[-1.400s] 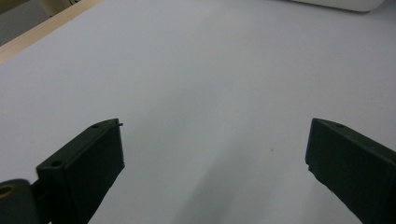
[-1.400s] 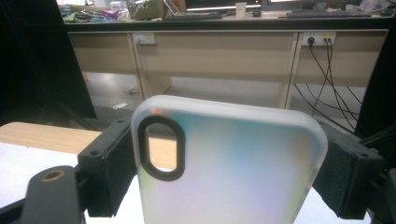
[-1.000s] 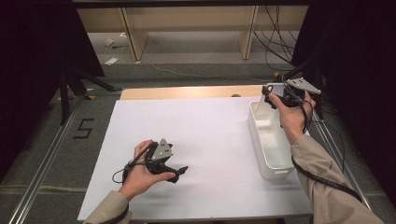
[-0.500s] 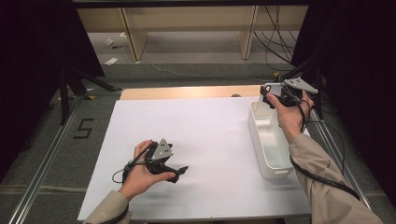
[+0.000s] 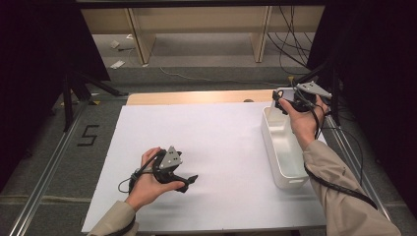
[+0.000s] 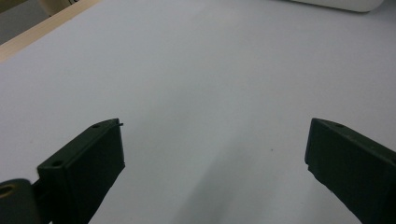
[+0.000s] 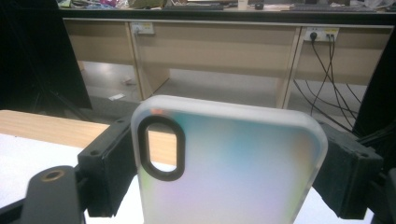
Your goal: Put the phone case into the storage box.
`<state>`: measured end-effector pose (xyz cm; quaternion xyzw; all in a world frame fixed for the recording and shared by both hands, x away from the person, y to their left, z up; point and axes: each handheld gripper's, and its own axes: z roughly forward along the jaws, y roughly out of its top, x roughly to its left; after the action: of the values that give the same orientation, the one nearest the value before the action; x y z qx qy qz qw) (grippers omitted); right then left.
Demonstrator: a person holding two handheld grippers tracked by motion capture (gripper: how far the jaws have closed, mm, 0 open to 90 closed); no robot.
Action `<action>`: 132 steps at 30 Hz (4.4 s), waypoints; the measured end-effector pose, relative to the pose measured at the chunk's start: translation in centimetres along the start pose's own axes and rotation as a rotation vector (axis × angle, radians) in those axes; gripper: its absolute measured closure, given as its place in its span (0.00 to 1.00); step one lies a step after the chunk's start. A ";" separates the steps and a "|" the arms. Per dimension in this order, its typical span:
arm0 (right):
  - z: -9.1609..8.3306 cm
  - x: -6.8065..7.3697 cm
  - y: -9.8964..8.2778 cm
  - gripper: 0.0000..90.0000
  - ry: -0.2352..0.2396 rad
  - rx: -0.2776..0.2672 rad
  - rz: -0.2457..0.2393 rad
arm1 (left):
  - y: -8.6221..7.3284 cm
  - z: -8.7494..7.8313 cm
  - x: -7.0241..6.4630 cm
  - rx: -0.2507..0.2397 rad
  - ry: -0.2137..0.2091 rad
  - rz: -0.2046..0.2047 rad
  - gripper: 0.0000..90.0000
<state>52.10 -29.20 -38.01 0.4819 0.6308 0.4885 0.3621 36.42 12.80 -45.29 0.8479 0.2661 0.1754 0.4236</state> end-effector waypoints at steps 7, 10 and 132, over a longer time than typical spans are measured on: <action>0.3 0.1 -0.1 0.20 -0.001 0.008 -0.003 | 0.0 0.0 0.0 -0.001 0.000 -0.001 0.04; 0.4 0.1 -0.2 0.20 0.001 0.012 -0.006 | 0.0 0.0 0.0 -0.001 0.000 -0.002 0.04; 5.1 0.2 -3.8 0.12 0.012 0.158 -0.030 | -0.1 0.1 0.0 -0.001 -0.008 -0.004 0.05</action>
<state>55.85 -27.88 -43.06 0.4966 0.6767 0.4345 0.3265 36.46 12.81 -45.43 0.8480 0.2660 0.1713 0.4251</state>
